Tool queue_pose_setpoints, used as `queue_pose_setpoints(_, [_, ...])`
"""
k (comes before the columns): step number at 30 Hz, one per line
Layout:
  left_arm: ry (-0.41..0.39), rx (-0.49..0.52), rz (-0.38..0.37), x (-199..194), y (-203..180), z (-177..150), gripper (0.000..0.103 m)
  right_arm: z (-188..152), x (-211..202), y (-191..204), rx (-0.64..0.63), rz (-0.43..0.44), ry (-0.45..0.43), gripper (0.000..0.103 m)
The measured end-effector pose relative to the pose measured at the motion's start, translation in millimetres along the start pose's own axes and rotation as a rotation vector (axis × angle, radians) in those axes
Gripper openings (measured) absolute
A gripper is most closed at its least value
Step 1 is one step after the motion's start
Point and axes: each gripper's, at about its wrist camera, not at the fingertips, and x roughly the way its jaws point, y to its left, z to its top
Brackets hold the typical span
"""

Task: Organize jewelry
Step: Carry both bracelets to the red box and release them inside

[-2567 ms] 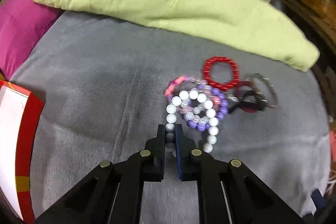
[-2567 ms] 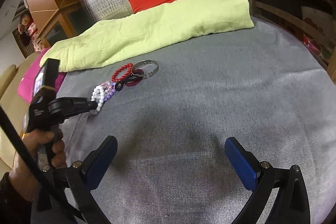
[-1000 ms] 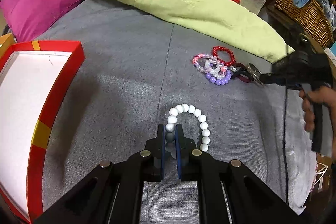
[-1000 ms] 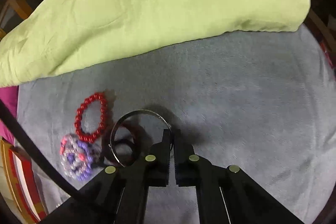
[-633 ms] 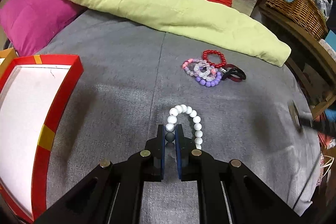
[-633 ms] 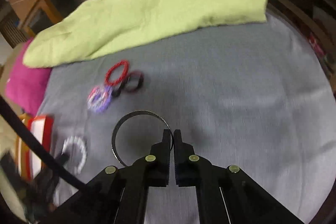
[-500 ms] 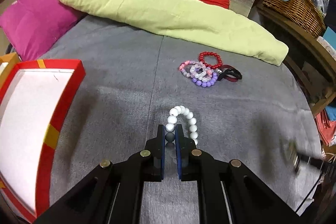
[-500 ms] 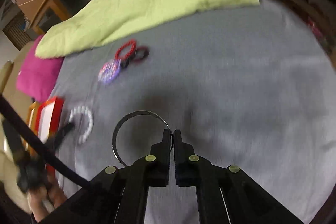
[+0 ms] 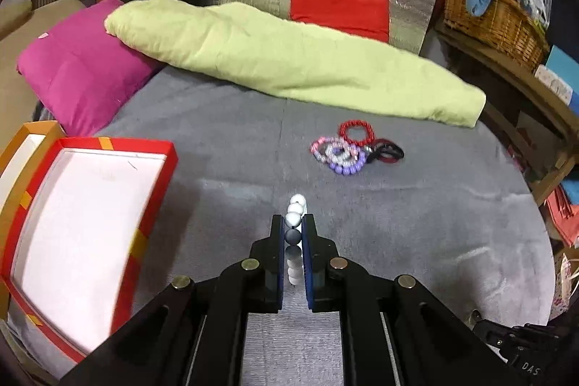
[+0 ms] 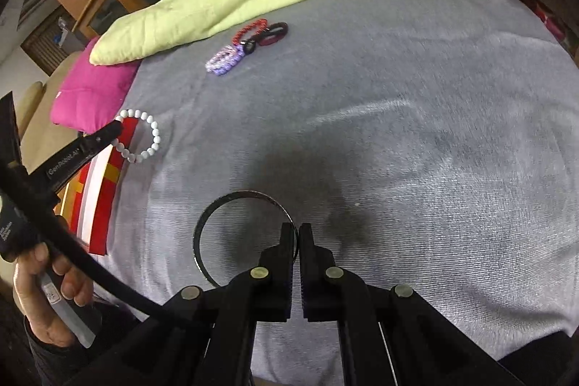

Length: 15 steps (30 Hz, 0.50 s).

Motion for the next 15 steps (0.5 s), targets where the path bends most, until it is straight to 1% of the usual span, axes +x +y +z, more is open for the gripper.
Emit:
queue_pose_setpoints(4, [-0.046, -0.026, -0.008, -18.7, 17.4, 6.9, 0.009, 1.7, -4.0, 16.6, -0.031, 0.002, -0.007, 0.003])
queue_pose_setpoints(7, [-0.103, -0.064, 0.005, -37.2, 40.8, 13.6, 0.009, 7.0, -4.7, 33.7, -0.067, 0.006, -0.009, 0.003])
queue_pose_setpoints(10, [-0.155, -0.146, 0.015, -55.6, 75.9, 21.5, 0.009, 16.3, -0.4, 63.4, -0.125, 0.02, -0.012, 0.003])
queue_pose_setpoints(13, [-0.212, -0.228, 0.074, -72.9, 116.7, 25.6, 0.009, 27.5, 6.4, 97.8, -0.191, 0.045, -0.016, 0.003])
queue_pose_setpoints(15, [-0.23, -0.297, 0.091, -79.9, 144.1, 27.0, 0.009, 34.8, 11.6, 122.4, -0.233, 0.067, -0.018, 0.003])
